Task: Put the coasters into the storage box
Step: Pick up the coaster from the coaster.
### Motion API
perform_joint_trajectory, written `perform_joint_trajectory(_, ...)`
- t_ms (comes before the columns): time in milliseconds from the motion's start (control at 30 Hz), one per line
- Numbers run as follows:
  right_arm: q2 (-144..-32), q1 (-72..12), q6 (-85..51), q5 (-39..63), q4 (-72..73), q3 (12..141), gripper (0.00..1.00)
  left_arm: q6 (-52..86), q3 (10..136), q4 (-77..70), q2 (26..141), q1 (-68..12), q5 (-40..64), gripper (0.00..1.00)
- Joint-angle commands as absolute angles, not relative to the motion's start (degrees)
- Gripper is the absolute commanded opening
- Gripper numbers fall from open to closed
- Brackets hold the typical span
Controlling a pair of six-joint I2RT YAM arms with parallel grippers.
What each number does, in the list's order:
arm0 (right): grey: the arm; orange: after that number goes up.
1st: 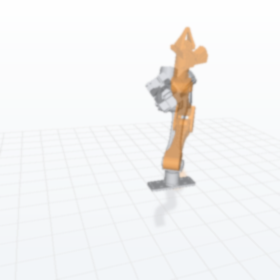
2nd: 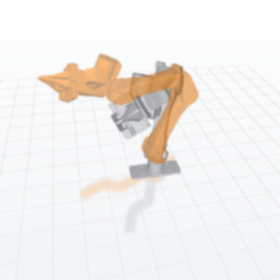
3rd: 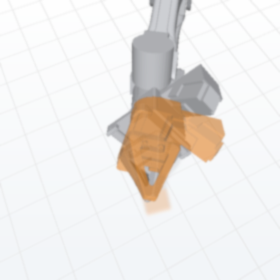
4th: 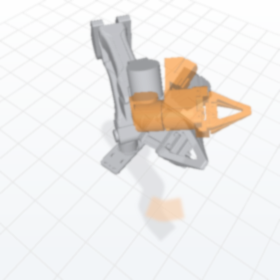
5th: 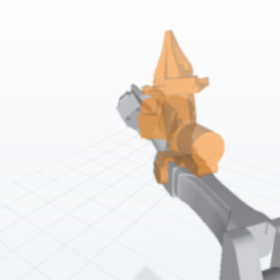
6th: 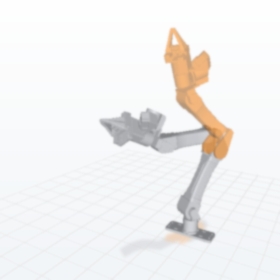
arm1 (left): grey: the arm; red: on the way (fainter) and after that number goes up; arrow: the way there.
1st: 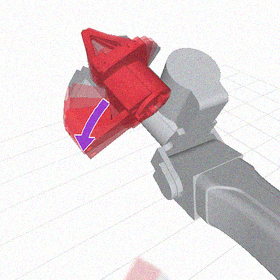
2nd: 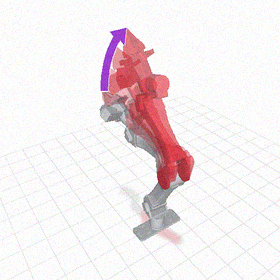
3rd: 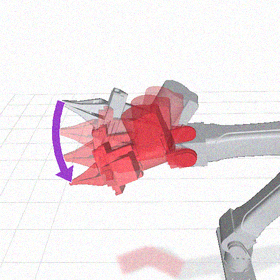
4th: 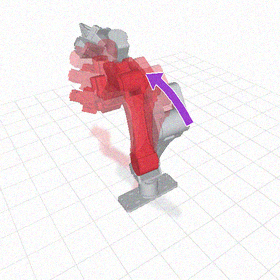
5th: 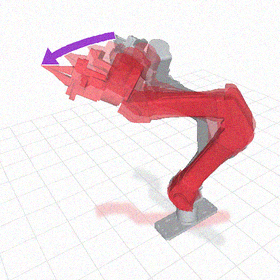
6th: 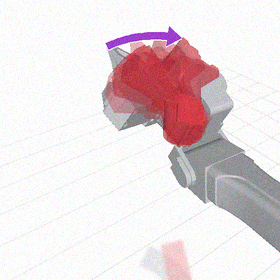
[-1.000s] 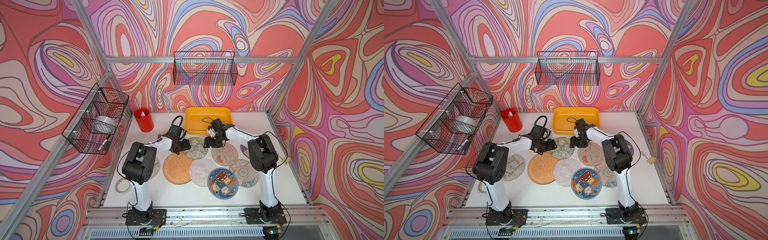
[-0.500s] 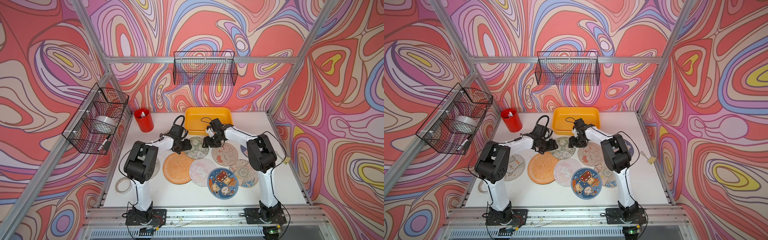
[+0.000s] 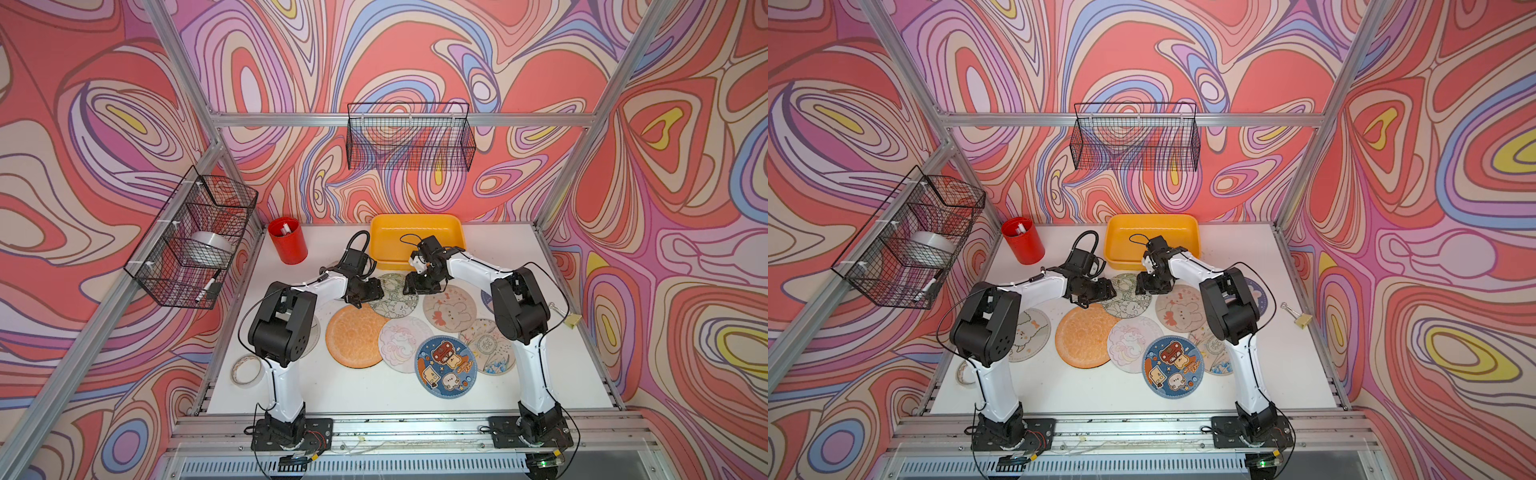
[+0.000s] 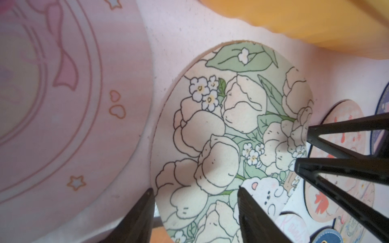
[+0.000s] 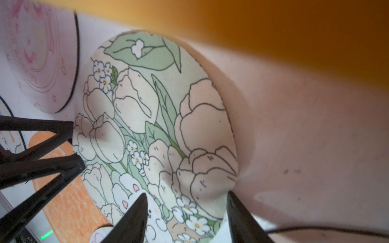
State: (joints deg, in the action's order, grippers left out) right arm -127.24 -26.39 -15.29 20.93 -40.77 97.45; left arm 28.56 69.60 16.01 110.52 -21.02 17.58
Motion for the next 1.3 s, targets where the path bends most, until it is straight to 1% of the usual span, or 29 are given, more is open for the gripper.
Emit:
perform_joint_trajectory(0,-130.81,-27.13,-15.01,22.59,-43.93,96.94,0.59,28.99,70.05,17.93,113.04,-21.74,18.9,0.64)
perform_joint_trajectory(167,-131.04,-27.18,-14.83,22.59,-44.04,97.16,0.52,29.01,70.31,18.0,113.36,-21.79,19.07,0.63)
perform_joint_trajectory(233,-130.8,-27.2,-14.85,22.59,-43.95,97.08,0.45,29.09,70.31,17.96,113.43,-21.79,19.03,0.63)
perform_joint_trajectory(300,-130.42,-27.11,-14.72,22.59,-43.68,96.89,0.34,29.1,70.31,18.08,113.38,-21.74,19.07,0.64)
perform_joint_trajectory(400,-129.73,-27.07,-14.7,22.37,-43.37,96.9,0.2,29.01,70.07,17.94,112.95,-21.79,19.01,0.67)
perform_joint_trajectory(500,-128.78,-27.11,-14.5,22.41,-43.64,97.3,0.11,28.94,69.62,17.52,112.09,-21.72,18.62,0.7)
perform_joint_trajectory(667,-126.85,-27.09,-14.52,22.04,-44.41,97.74,0.01,28.79,69.6,17.32,111.19,-21.79,18.34,0.72)
perform_joint_trajectory(1033,-121.51,-27.09,-11.69,23.47,-53.42,102.79,0.0,28.55,68.99,17.1,108.51,-21.35,18.46,0.82)
perform_joint_trajectory(1267,-118.48,-26.8,-10.55,23.15,-57.53,109.23,0.0,28.7,67.97,16.69,106.21,-20.4,18.63,0.86)
